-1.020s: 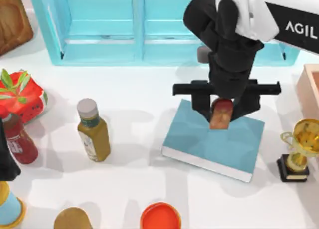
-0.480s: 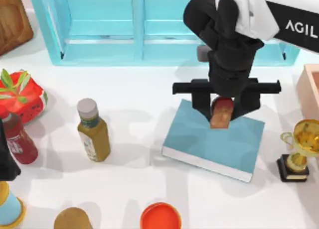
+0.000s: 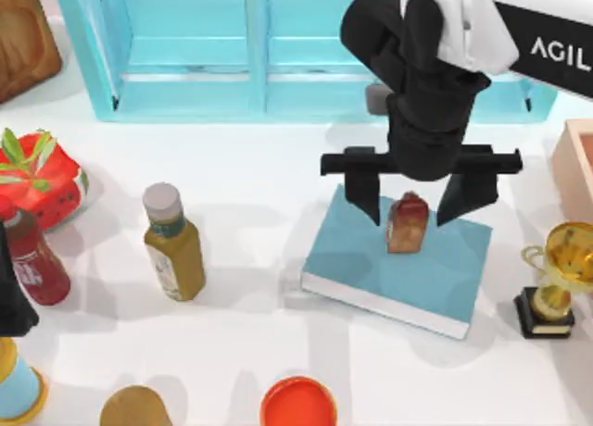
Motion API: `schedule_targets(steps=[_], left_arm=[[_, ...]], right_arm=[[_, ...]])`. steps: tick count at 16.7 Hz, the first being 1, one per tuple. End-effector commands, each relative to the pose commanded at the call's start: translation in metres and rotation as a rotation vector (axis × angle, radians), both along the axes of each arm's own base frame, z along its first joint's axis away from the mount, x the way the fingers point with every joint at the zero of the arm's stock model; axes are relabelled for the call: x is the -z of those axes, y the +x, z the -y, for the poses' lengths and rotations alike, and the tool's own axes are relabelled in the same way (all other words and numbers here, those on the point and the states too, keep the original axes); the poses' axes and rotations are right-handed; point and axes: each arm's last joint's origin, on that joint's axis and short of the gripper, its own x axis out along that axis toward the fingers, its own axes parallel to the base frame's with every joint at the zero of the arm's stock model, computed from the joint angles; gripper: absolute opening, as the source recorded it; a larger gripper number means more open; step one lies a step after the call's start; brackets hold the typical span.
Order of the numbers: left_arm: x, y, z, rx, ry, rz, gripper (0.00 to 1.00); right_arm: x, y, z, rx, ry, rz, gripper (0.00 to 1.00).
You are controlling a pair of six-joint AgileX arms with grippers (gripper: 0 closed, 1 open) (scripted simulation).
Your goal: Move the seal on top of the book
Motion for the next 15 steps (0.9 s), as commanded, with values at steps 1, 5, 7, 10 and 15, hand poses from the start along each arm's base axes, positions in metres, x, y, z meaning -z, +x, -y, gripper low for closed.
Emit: schedule_targets(steps=[1, 5, 7, 10, 15], left_arm=[[0.0, 0.0, 0.0, 0.0, 0.0, 0.0, 1.0], [0.0, 0.0, 0.0, 0.0, 0.0, 0.0, 1.0], [0.0, 0.0, 0.0, 0.0, 0.0, 0.0, 1.0], [0.0, 0.0, 0.0, 0.0, 0.0, 0.0, 1.0], [0.0, 0.0, 0.0, 0.0, 0.0, 0.0, 1.0]], right_arm=[[0.0, 0.0, 0.0, 0.0, 0.0, 0.0, 0.98], [0.0, 0.0, 0.0, 0.0, 0.0, 0.0, 1.0], [0.0, 0.0, 0.0, 0.0, 0.0, 0.0, 1.0], [0.0, 0.0, 0.0, 0.001, 0.0, 0.0, 1.0], [-0.013, 0.001, 0.0, 0.001, -0.001, -0.001, 1.0]])
